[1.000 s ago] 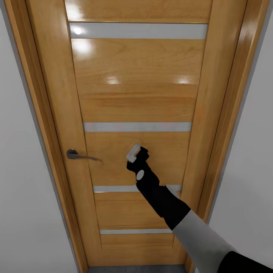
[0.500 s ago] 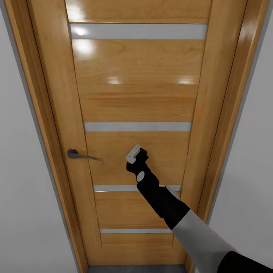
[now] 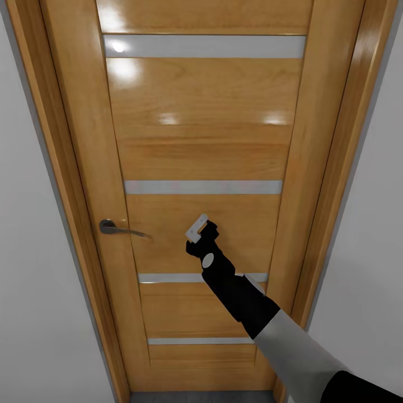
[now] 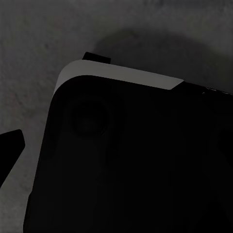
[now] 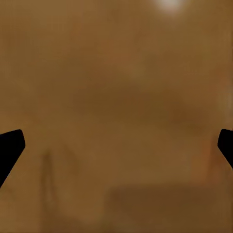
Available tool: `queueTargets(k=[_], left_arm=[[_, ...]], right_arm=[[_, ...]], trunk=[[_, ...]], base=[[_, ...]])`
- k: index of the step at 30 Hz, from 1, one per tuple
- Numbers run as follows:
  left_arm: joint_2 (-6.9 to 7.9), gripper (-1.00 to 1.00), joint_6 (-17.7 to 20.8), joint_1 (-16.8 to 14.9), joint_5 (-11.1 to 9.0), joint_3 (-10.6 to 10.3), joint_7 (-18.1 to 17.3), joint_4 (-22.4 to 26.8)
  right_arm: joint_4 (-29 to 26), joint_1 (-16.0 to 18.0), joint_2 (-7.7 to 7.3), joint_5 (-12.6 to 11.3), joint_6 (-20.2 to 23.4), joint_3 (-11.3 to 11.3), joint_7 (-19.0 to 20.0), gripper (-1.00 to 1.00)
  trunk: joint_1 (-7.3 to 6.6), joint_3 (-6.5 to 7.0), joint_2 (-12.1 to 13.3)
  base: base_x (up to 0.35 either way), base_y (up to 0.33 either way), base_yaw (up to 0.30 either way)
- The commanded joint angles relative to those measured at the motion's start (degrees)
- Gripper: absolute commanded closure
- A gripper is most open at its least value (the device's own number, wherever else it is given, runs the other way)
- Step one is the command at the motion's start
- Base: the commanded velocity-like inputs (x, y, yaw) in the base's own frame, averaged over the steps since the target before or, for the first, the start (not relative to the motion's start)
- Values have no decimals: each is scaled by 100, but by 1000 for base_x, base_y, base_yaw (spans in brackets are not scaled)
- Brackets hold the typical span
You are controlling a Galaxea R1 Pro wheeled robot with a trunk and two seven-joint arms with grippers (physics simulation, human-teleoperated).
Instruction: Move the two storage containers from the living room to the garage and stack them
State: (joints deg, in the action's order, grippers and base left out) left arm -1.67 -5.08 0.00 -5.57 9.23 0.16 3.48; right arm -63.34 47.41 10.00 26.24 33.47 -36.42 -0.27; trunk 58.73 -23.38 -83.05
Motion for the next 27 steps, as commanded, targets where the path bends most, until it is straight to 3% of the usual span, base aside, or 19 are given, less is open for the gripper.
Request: queueTargets(k=[1,21,27], left_arm=[[-1,-100,-11,0,-58,0,2,4],[0,-100,-11,0,-58,-9,2,4],[0,-100,-11,0,-58,-9,-2,4]], right_arm=[[-3,5,0,1,34,-9,-5,-100],[48,5,0,-103,103,-34,-14,-100],[808,135,0,-101,49,-49,-25,-100]], trunk=[[0,-6,-3],[0,-6,-3],[0,-6,-3]], base=[[47,0,0],[249,0,0],[13,0,0]])
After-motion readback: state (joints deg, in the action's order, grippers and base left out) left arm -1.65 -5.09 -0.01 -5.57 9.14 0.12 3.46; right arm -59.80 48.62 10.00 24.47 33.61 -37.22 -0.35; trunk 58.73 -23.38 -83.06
